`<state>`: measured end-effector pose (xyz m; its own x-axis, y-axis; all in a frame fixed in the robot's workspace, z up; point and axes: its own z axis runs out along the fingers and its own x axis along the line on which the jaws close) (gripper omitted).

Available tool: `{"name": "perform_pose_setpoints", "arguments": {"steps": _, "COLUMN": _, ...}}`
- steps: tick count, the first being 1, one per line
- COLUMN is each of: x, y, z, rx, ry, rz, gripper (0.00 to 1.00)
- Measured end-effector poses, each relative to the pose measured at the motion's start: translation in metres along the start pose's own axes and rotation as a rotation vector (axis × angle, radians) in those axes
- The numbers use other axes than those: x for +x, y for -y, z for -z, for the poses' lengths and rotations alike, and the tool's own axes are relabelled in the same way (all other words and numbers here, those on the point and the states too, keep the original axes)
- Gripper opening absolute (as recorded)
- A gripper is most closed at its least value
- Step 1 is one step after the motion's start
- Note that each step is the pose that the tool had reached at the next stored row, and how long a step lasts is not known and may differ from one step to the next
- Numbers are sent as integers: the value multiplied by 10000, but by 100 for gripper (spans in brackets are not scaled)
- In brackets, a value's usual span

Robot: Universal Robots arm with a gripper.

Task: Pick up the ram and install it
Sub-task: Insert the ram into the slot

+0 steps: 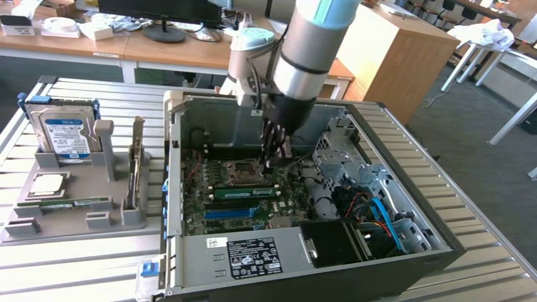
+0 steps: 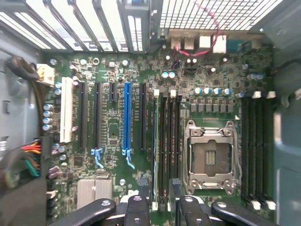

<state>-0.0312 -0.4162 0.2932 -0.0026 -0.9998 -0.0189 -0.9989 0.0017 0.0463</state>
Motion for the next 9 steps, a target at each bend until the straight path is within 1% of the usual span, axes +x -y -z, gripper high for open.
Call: {"name": "perform_pose_setpoints", "arguments": {"steps": 9, "x": -7, "y": -16, "z": 350, "rx": 0, "ry": 0, "rz": 0, "gripper": 31}}
